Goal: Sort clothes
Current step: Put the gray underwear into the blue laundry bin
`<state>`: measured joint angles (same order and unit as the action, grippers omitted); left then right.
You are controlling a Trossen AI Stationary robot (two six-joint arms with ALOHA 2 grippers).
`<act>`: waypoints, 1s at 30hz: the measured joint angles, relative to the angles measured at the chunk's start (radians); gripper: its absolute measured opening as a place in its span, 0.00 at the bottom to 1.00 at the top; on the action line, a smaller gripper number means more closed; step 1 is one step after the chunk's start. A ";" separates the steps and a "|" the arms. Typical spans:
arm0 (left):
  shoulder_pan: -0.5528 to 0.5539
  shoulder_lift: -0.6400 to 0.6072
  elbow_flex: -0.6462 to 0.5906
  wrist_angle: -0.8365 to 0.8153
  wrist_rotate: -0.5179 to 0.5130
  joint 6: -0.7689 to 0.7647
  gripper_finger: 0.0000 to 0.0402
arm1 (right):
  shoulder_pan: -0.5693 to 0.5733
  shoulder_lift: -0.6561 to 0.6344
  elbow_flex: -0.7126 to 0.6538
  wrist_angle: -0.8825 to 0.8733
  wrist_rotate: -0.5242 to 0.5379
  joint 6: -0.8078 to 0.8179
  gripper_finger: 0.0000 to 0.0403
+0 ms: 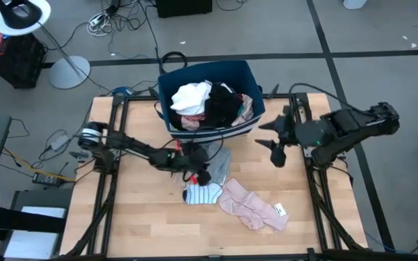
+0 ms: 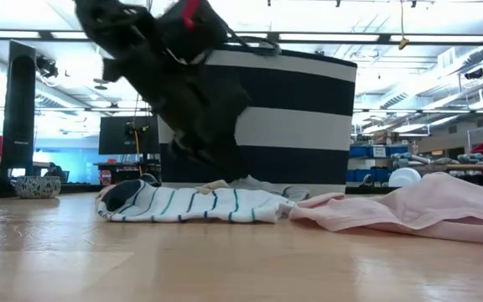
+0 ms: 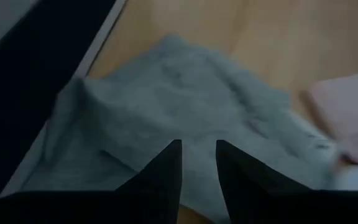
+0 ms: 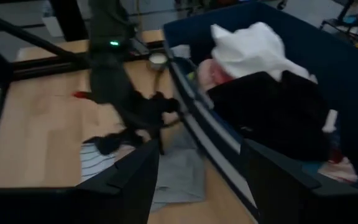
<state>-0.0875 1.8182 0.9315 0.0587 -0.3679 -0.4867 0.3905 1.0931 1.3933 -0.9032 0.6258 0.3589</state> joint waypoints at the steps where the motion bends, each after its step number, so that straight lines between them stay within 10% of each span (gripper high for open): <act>1: 0.007 0.019 0.011 -0.015 0.000 -0.015 0.26 | 0.028 0.000 0.000 -0.002 0.017 0.015 0.56; 11: 0.009 0.070 0.066 -0.031 0.155 -0.005 0.03 | 0.177 0.001 -0.057 -0.014 0.194 0.100 0.56; 30: -0.008 -0.319 0.387 -0.329 0.131 0.350 0.00 | 0.173 0.002 -0.476 0.175 0.261 0.419 0.56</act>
<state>-0.0953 1.4994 1.3190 -0.2702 -0.2368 -0.1371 0.5637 1.0946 0.9177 -0.7285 0.8868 0.7779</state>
